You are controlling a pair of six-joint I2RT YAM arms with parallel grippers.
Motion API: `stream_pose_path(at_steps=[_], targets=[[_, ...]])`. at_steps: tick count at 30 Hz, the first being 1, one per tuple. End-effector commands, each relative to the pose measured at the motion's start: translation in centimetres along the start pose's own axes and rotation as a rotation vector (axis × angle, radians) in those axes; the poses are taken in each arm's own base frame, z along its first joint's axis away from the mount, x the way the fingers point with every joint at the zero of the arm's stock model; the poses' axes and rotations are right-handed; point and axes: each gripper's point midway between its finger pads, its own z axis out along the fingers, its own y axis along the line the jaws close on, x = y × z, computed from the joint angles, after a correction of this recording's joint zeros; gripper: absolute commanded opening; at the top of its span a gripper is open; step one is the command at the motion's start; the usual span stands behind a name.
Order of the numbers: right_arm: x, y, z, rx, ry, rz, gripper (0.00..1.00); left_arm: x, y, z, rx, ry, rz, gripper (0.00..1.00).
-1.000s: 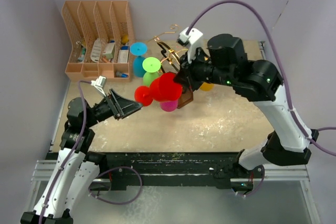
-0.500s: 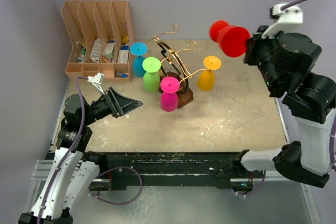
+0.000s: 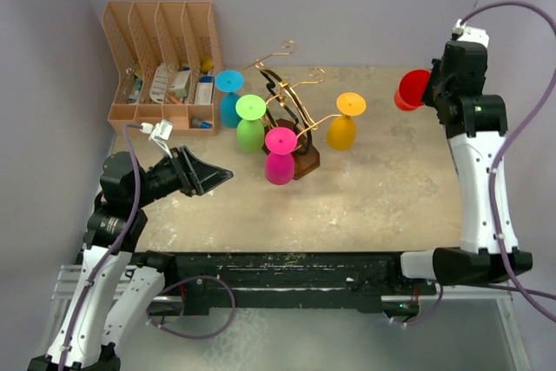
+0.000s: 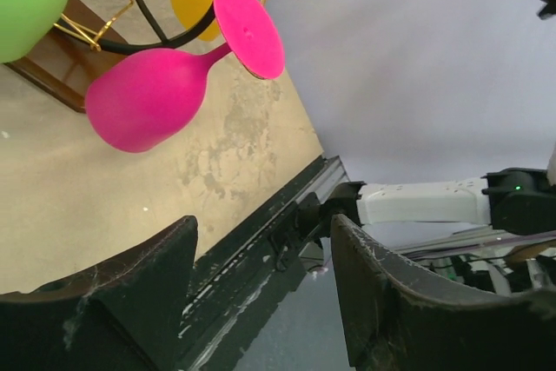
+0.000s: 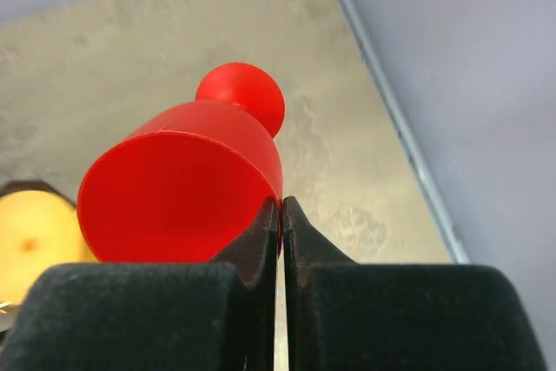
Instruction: Take the wine glass off the wine glass rack
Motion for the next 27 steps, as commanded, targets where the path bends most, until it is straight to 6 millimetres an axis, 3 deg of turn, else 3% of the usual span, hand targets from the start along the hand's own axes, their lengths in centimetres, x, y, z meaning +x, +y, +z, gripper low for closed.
stream_pose_path(at_steps=[1,4,6,11,22,27], targets=[[3.1,0.1,3.0,-0.069,0.072,0.112,0.00,-1.0,-0.2,-0.9,-0.048,-0.030,0.140,0.66],[6.6,-0.6,4.8,-0.037,0.134,0.133,0.00,-0.8,0.8,-1.1,-0.091,-0.032,0.162,0.65],[7.7,-0.5,5.4,-0.050,0.149,0.162,0.00,-0.6,1.4,-1.0,-0.102,-0.029,0.165,0.65],[8.8,-0.5,7.3,-0.064,0.214,0.193,0.00,0.2,2.8,-0.5,-0.116,-0.009,0.155,0.65],[10.8,-0.3,14.0,-0.036,0.362,0.211,0.00,1.3,5.3,-0.4,-0.171,0.019,0.185,0.65],[11.4,-0.3,15.4,-0.028,0.382,0.220,0.00,1.1,5.5,-0.2,-0.175,0.020,0.185,0.66]])
